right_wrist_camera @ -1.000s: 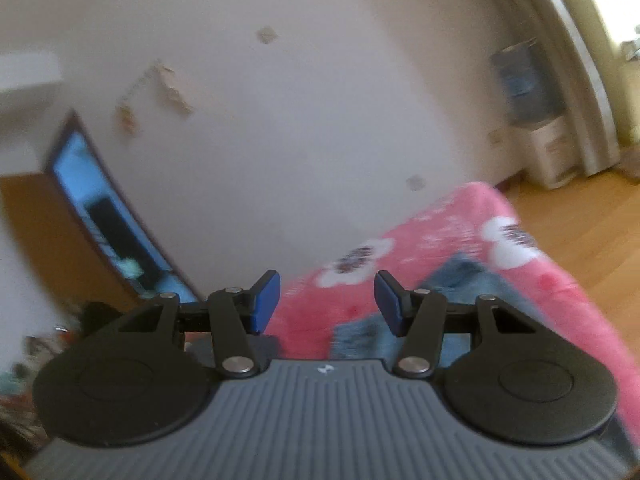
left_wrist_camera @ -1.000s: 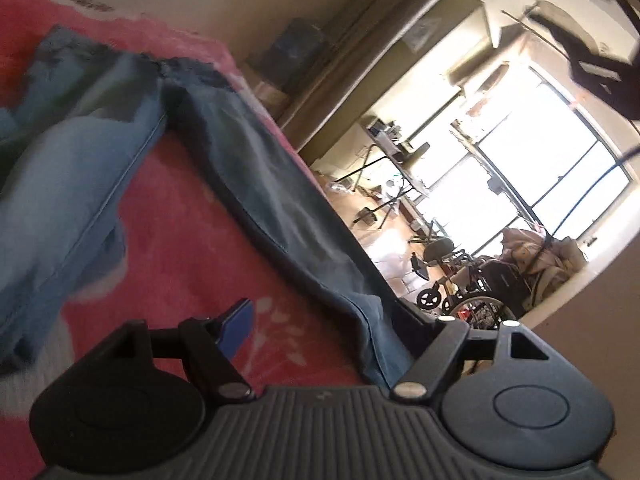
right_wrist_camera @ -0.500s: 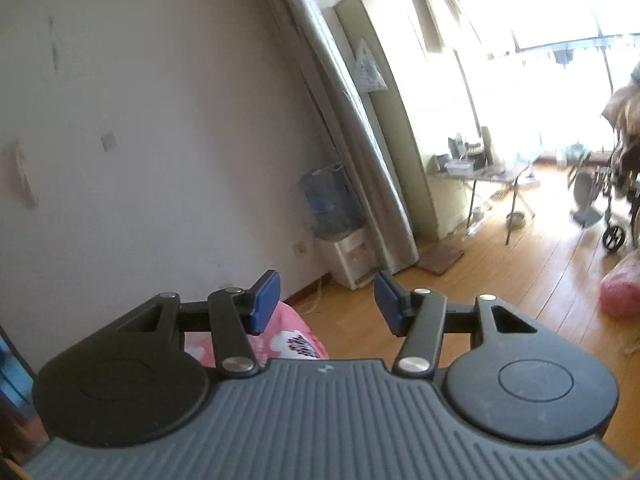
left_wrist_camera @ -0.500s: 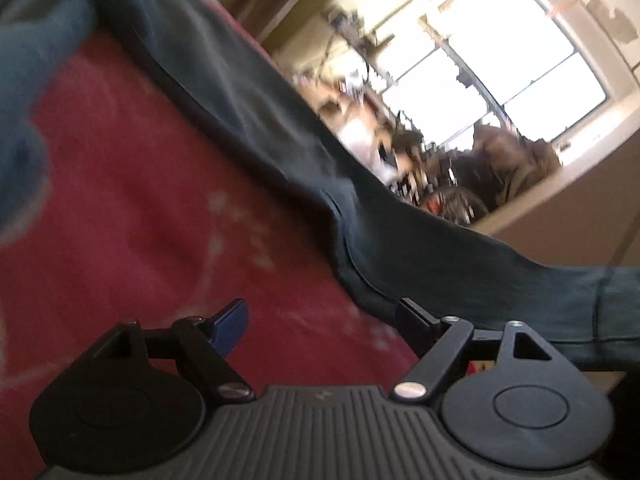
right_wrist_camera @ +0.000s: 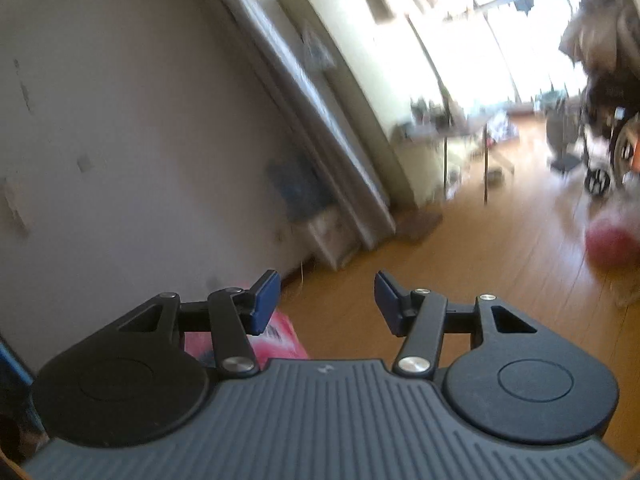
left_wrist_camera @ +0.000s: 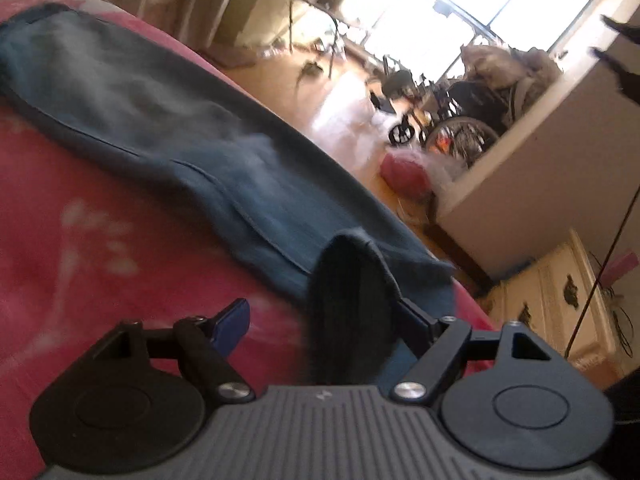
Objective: Fold clothes
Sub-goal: 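Grasp the jeans leg hem with the left gripper and pull it straight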
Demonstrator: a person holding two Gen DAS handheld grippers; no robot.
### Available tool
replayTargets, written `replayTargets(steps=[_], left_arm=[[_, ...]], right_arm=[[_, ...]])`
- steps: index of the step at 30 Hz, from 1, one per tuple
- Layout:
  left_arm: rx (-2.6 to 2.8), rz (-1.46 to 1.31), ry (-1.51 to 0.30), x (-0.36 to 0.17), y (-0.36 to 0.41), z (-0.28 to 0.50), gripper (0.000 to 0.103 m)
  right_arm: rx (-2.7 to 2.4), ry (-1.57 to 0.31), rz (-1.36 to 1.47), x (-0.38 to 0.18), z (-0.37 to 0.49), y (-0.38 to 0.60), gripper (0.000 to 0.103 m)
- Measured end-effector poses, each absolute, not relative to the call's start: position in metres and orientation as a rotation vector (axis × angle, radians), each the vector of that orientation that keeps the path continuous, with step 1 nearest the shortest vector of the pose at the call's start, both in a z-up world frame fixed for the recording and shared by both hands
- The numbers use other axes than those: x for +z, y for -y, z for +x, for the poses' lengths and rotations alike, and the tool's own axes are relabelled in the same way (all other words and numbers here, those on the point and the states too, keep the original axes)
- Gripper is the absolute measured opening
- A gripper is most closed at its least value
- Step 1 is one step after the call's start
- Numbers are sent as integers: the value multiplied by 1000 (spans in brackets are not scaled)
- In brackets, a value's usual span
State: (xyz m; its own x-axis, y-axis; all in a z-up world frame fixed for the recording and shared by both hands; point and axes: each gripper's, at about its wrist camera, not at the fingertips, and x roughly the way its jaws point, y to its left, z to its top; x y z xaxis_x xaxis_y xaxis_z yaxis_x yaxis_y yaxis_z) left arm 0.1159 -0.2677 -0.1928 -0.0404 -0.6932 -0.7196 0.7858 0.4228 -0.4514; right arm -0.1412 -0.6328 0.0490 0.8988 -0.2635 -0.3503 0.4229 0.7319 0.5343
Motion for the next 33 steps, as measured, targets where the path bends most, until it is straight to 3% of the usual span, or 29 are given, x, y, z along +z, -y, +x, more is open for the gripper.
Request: replayTargets(steps=[4,7,12,14,15,16,17,25,26,28,32,33], left_arm=[[-1234,187,-1104,-187,285,91,80],[-1227,259,-1087,-193,292,77,79],[-1093,192,-1116,-197,293,76,68],[-1065,175,-1105,-199,293,77,59],[-1050,189,-1086,-200,295,77,45],[-1040,204,-1070,-202,296,76,19],[-1041,221,-1058,-201,297,75,4],[-1525,-7,-1122,-150,305,26,5],[-1592,-28,-1163,-153,313,15,10],[-1667,-24,-1225,-163,327,-7,42],[-1733,8,-1280,-175,332,-34,52],[-1748,-8,-1279,-173,327,-34,61]], right_arm=[[-18,-480,741,-24,-114,656,53],[193,-650,617,-87,-79,626,53],[388,-822,703,-148,-47,572,53],[439,-842,734,-146,-54,560,53],[450,-837,721,-142,-62,553,53],[451,-833,711,-140,-65,553,53],[437,-828,707,-138,-67,556,53],[175,-684,754,-102,-138,619,53],[142,-666,744,-95,-148,624,54],[80,-633,721,-86,-166,632,58],[-3,-612,726,-93,-186,637,64],[1,-637,734,-102,-184,634,64]])
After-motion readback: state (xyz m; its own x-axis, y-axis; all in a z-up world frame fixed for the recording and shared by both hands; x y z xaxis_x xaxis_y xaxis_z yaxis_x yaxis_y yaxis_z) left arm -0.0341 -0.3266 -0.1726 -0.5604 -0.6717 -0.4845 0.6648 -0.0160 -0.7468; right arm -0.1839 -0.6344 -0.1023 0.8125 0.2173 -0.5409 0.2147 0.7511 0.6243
